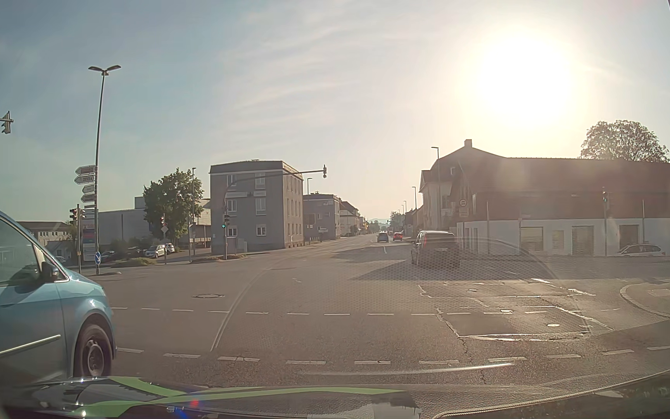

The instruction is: Follow the waypoints while adhering to traffic rules and regulations

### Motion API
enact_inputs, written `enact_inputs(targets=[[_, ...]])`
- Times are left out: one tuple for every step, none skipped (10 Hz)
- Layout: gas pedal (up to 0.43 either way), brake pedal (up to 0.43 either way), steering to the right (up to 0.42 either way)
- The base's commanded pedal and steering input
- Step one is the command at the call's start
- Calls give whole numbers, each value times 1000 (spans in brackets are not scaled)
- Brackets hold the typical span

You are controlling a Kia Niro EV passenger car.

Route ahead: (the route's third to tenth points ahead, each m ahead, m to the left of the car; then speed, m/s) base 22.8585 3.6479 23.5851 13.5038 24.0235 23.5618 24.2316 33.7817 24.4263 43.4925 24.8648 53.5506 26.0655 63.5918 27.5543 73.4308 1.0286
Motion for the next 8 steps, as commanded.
enact_inputs(targets=[[130,0,53],[138,0,55],[138,0,56],[138,0,56],[138,0,56],[138,0,56],[138,0,55],[138,0,55]])
